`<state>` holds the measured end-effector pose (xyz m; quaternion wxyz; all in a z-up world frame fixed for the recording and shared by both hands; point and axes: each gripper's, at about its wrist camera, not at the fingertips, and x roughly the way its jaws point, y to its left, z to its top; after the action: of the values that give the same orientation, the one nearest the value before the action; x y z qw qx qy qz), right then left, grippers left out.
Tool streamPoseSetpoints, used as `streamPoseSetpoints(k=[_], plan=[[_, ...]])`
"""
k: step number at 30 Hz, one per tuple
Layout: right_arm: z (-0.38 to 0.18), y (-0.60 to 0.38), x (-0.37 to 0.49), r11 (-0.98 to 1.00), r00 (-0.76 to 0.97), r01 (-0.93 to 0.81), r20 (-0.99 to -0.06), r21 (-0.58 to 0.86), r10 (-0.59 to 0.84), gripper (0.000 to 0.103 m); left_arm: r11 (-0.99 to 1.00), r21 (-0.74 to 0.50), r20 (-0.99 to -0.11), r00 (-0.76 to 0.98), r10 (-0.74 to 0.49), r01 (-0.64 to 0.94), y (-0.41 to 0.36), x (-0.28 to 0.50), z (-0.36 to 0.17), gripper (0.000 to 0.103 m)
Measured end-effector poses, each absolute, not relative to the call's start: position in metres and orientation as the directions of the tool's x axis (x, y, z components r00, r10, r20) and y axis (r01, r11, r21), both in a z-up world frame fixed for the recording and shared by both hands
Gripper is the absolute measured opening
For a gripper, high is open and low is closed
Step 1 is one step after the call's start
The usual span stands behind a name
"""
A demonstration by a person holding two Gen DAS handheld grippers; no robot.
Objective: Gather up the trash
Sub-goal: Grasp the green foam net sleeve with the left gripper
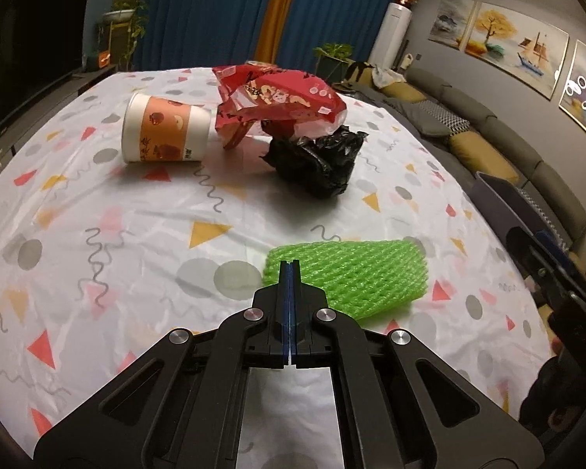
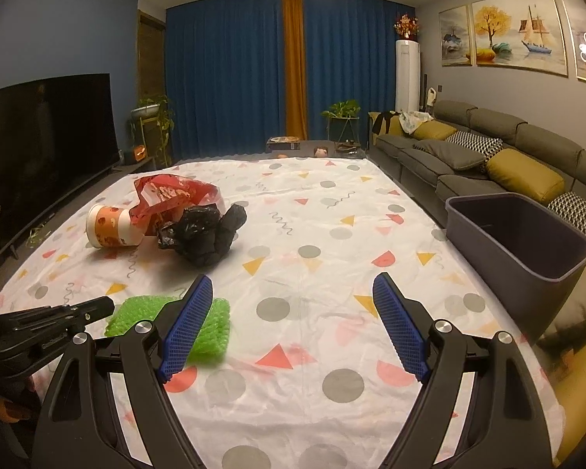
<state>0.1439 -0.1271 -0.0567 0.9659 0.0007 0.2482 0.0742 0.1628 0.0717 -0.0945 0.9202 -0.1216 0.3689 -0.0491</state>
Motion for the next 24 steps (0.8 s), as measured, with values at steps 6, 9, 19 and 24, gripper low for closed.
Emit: streamPoseSetpoints(k=[6, 9, 19, 24], plan=[[-0.058, -0.133, 0.143, 0.991, 0.868, -0.128, -0.479, 0.046, 0.134, 0.082, 0.966, -0.259, -0.648, 0.743, -0.166, -0.011, 0.063, 0.163, -0.089, 0.084], [-0.057, -0.140, 0.143, 0.992, 0.868, -0.111, -0.479, 0.061, 0.127, 0.082, 0.976, -0.218, -0.664, 0.734, -0.146, -0.003, 0.049, 0.173, -0.088, 0.089], [-0.055, -0.157, 0.143, 0.994, 0.874, -0.086, -0.473, 0.069, 0.109, 0.082, 0.992, -0.129, -0.744, 0.662, -0.092, -0.008, 0.014, 0.196, -0.110, 0.089], [-0.056, -0.158, 0.145, 0.993, 0.873, -0.086, -0.475, 0.076, 0.112, 0.082, 0.993, -0.108, -0.766, 0.641, -0.054, -0.046, 0.016, 0.199, -0.115, 0.072]])
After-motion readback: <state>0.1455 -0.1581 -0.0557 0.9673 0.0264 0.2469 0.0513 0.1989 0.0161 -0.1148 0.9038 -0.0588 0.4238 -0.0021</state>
